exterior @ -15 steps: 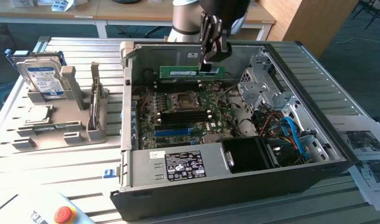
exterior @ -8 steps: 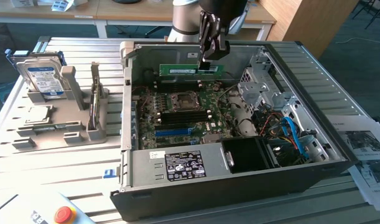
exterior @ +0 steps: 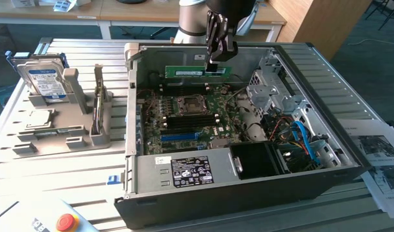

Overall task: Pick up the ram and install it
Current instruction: 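Insert the ram into the slot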

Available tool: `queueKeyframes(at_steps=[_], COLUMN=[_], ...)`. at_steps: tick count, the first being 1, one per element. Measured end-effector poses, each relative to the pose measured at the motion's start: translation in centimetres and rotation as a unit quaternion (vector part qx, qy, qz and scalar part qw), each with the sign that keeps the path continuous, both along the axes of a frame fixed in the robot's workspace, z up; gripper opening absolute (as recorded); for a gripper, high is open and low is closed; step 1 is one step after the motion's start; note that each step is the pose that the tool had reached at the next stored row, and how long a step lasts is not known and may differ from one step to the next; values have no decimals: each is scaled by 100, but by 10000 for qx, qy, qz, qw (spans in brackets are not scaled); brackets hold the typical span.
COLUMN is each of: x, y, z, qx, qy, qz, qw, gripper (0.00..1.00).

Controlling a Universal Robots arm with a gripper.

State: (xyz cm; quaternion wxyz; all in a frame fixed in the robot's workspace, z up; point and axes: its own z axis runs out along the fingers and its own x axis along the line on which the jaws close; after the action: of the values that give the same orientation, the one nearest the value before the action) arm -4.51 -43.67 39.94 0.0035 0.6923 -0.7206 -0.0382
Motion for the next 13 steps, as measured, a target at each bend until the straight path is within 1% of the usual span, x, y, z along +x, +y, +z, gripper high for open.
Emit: queueKeyframes(at_steps=[11, 12, 13], x=[0, 0, 0], y=[0, 0, 0], z=[-1, -5, -13], qx=[0, 0, 0], qy=[0, 10, 29], qz=[0, 0, 0], qw=[10000, 10000, 10000], gripper=[12, 12, 12])
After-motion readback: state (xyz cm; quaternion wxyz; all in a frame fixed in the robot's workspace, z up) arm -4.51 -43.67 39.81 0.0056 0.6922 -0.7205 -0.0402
